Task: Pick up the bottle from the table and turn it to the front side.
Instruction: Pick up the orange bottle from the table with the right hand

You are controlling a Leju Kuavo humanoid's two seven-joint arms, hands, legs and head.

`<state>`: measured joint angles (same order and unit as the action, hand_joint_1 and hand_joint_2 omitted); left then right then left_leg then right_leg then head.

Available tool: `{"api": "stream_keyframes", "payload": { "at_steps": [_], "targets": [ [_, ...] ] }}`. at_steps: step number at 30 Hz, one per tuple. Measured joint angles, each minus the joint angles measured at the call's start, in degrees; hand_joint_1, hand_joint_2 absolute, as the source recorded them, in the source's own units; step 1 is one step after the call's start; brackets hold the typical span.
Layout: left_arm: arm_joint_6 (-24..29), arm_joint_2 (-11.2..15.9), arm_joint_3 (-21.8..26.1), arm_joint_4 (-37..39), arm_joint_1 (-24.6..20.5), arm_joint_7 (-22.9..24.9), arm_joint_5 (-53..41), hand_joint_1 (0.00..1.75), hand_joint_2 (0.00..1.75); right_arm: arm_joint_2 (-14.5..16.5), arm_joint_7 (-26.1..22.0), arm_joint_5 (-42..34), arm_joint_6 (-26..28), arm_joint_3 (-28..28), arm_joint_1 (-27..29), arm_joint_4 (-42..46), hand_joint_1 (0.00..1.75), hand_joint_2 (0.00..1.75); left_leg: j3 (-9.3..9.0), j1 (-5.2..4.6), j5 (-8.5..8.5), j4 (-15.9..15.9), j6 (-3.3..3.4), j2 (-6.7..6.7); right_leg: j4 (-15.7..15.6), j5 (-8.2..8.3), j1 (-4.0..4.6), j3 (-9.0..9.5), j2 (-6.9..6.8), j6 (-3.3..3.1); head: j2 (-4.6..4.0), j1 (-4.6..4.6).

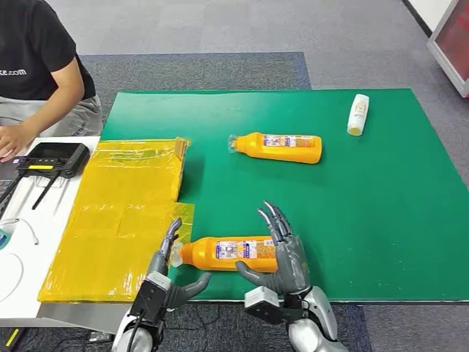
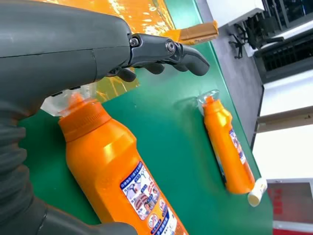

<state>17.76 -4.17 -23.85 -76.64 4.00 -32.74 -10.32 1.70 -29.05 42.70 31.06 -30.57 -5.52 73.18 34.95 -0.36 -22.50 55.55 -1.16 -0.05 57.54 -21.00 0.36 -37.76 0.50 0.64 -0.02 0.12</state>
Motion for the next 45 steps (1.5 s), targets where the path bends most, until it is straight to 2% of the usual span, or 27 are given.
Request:
{"api": "stream_keyframes", "payload": {
  "at_steps": [5, 9, 22, 26, 31, 39, 43, 45],
  "targets": [
    [-0.99, -0.16, 0.00, 0.37, -0.82, -0.23, -0.32, 0.00, 1.75, -1.21, 5.35, 8.27, 0.88, -2.85, -3.92, -6.42, 0.00, 1.75, 0.00, 0.00, 0.03, 0.00, 0.02, 0.00, 0.00, 0.04, 0.00, 0.02, 0.00, 0.03, 0.00, 0.01],
    [-1.57, -0.27, 0.01, 0.59, -1.29, -0.40, -0.65, 0.00, 1.75, -2.14, 7.54, 10.20, -0.96, -4.76, -7.16, -12.00, 0.00, 1.75, 0.00, 0.00, 0.03, 0.00, 0.02, 0.00, 0.00, 0.05, -0.01, 0.01, 0.00, 0.04, 0.00, 0.01],
    [-3.33, -0.46, 0.12, 0.86, -2.41, -0.79, -1.11, 0.00, 1.75, -3.52, 6.38, 8.30, -7.17, -7.06, -12.07, -18.49, 0.00, 1.75, -0.01, 0.00, 0.03, 0.01, 0.02, 0.00, 0.00, 0.06, -0.01, 0.01, 0.01, 0.04, 0.00, 0.01],
    [-4.03, -0.46, 0.22, 0.93, -2.66, -0.91, -1.35, 0.00, 1.75, -4.46, 6.05, 8.95, -11.35, -8.67, -14.00, -19.17, 0.00, 1.75, -0.02, 0.00, 0.04, 0.01, 0.01, 0.00, 0.00, 0.08, -0.01, 0.02, 0.01, 0.03, 0.00, 0.01],
    [-4.85, -0.47, 0.36, 1.16, -3.03, -0.98, -1.73, 0.00, 1.75, -6.52, 6.00, 9.83, -20.51, -12.02, -18.15, -19.82, 0.00, 1.75, -0.14, 0.00, 0.07, 0.01, -0.02, 0.02, -0.01, 0.14, -0.01, 0.09, 0.07, 0.00, 0.00, 0.01],
    [-5.26, -0.57, 0.49, 1.61, -3.28, -1.14, -1.75, 0.00, 1.75, -8.28, 5.70, 9.34, -24.72, -15.39, -21.40, -20.78, 0.00, 1.75, -0.19, 0.00, 0.15, 0.01, -0.01, 0.01, -0.01, 0.21, -0.01, 0.17, 0.07, 0.00, 0.00, 0.01],
    [-5.40, -0.58, 0.54, 1.90, -3.39, -1.67, -1.68, 0.00, 1.75, -9.43, 5.11, 5.93, -33.23, -17.61, -24.99, -21.16, 1.75, 1.75, -0.29, -0.01, 0.10, 0.01, 0.09, 0.05, -0.06, 0.30, -0.01, 0.24, 0.12, -0.01, 0.00, 0.01],
    [-5.35, -0.59, 0.58, 2.09, -3.39, -2.01, -1.54, 0.00, 1.75, -9.92, 5.21, 4.69, -36.57, -19.07, -27.05, -21.72, 1.75, 1.75, -0.30, -0.01, 0.08, 0.01, 0.22, 0.05, -0.07, 0.33, -0.01, 0.27, 0.11, 0.02, 0.00, 0.01]
  ]
}}
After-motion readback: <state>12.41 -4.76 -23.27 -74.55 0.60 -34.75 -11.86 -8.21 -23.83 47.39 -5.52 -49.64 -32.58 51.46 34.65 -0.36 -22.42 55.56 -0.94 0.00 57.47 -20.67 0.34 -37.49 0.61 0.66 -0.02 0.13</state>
